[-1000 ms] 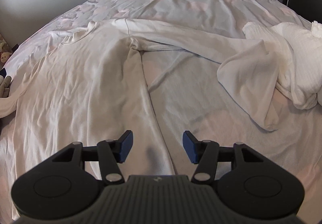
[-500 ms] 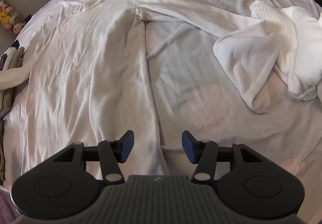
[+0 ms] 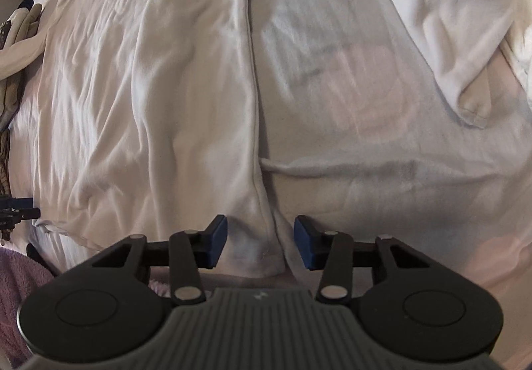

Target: Fold clothes

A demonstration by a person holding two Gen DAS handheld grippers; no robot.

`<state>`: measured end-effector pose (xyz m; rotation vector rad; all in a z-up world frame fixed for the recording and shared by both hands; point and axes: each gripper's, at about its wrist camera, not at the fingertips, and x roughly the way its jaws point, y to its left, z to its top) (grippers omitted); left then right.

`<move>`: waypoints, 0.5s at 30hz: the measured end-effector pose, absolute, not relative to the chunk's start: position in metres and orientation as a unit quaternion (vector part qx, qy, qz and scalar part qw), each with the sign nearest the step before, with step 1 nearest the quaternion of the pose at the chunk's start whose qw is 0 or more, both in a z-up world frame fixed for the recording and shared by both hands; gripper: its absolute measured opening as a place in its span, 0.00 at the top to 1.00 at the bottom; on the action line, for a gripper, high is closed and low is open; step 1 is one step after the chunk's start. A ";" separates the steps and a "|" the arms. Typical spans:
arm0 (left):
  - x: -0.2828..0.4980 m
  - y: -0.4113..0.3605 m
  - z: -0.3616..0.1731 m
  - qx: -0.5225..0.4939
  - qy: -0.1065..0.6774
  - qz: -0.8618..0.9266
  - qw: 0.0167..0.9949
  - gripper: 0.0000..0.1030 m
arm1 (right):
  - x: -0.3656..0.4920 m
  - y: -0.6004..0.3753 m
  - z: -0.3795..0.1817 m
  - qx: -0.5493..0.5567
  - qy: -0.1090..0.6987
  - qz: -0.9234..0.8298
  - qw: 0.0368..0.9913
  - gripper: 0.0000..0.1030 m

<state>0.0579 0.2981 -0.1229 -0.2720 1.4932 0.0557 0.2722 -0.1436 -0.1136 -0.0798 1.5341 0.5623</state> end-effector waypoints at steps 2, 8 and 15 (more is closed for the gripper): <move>0.058 0.294 -0.123 -0.115 0.677 0.022 0.727 0.53 | 0.272 -0.139 -0.117 -0.046 0.687 0.254 0.679 0.70; 0.050 0.282 -0.103 -0.103 0.656 -0.001 0.747 0.97 | 0.262 -0.141 -0.101 -0.038 0.668 0.265 0.694 0.93; 0.038 0.296 -0.035 -0.133 0.595 0.007 0.792 0.98 | 0.254 -0.169 -0.031 0.015 0.610 0.278 0.742 0.95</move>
